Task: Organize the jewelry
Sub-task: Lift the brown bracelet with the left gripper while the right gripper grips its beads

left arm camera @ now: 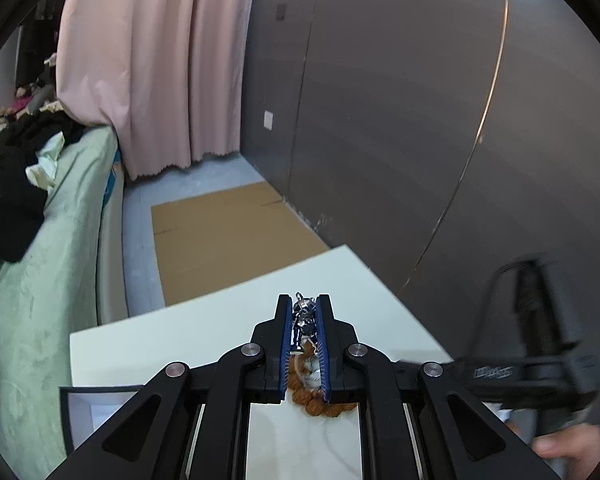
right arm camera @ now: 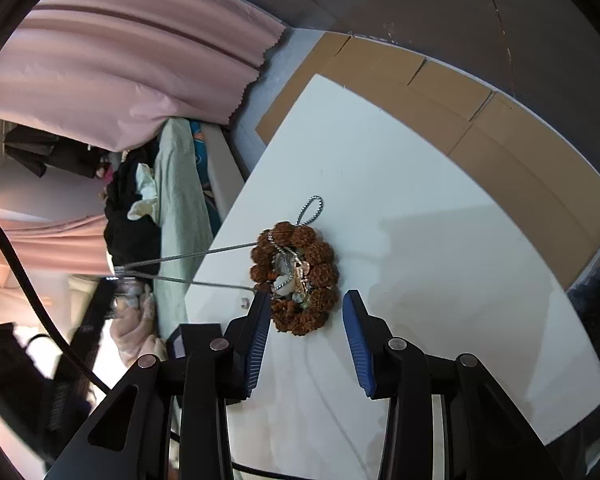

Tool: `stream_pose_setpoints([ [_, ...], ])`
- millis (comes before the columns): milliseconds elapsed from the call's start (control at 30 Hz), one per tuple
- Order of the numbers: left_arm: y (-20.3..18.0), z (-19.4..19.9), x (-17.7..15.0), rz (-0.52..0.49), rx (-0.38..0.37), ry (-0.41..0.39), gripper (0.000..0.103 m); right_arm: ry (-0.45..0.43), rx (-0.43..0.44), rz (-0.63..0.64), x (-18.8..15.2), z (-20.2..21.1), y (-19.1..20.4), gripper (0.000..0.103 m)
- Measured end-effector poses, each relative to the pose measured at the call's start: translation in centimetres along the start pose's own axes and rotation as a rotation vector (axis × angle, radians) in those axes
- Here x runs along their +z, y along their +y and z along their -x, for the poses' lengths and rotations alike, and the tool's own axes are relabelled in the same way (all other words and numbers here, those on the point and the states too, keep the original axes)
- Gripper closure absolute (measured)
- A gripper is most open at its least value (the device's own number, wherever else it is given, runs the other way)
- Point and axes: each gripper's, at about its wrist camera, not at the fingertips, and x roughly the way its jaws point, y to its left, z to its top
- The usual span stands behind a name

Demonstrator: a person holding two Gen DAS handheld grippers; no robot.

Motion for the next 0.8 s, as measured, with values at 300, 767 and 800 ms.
stream_pose_setpoints([
  [300, -0.7, 4.8, 2.6, -0.005, -0.007, -0.095, 0.091, 0.053, -0.09, 0.026, 0.3, -3.0, 0.5, 0.066],
  [767, -0.6, 11.1, 5.3, -0.029, 0.054, -0.197, 0.091, 0.026, -0.28, 0.212, -0.6, -4.9, 3.1, 0.079],
  [800, -0.5, 11.6, 5.5, -0.034, 0.062, -0.203, 0.091, 0.025, -0.278, 0.216, -0.6, -4.9, 3.0, 0.08],
])
